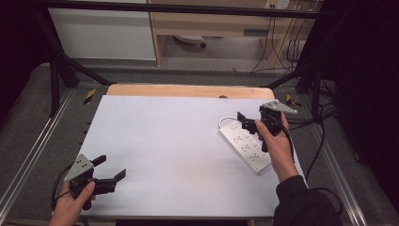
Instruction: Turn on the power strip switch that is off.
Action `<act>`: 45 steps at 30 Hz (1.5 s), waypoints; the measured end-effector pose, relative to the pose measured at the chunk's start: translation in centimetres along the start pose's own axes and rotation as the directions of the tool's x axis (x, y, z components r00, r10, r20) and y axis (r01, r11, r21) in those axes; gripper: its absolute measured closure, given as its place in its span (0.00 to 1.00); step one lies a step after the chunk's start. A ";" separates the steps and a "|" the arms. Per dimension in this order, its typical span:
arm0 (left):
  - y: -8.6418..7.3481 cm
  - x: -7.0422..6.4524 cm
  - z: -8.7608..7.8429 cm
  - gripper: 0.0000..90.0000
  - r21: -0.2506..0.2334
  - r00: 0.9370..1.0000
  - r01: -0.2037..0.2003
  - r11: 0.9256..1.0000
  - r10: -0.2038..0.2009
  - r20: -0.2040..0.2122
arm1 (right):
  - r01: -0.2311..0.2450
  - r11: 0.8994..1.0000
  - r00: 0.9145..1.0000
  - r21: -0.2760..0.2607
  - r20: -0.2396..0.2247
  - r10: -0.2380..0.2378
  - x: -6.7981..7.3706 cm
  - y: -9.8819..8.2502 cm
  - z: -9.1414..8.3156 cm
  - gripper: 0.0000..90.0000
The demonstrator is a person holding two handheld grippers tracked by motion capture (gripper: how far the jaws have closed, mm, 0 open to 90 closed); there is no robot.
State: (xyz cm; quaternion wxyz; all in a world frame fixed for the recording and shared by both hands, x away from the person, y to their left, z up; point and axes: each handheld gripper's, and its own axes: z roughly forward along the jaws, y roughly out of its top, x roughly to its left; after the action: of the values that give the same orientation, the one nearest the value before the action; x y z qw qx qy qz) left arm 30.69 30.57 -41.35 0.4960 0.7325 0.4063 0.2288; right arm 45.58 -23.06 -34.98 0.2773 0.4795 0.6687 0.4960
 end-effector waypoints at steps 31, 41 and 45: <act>-0.2 0.1 -0.5 0.06 -0.013 1.000 0.016 1.000 -0.016 -0.001 | 0.061 0.992 0.998 -0.114 -0.023 -0.064 -1.9 -1.0 -8.2 0.08; -0.2 0.1 -0.5 0.06 -0.012 1.000 0.018 1.000 -0.018 -0.005 | 0.071 0.989 0.997 -0.130 -0.022 -0.075 -2.3 -2.5 -10.0 0.08; -0.2 0.1 -0.4 0.06 -0.012 1.000 0.019 1.000 -0.019 -0.005 | 0.070 0.988 0.997 -0.138 -0.019 -0.073 -2.6 -3.3 -10.7 0.08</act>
State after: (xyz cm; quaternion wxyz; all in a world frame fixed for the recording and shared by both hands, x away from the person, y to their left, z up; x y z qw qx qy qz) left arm 30.35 30.97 -41.40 0.5014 0.7251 0.4131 0.2284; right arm 36.33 -29.80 -34.50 0.3193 0.4291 0.6529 0.5363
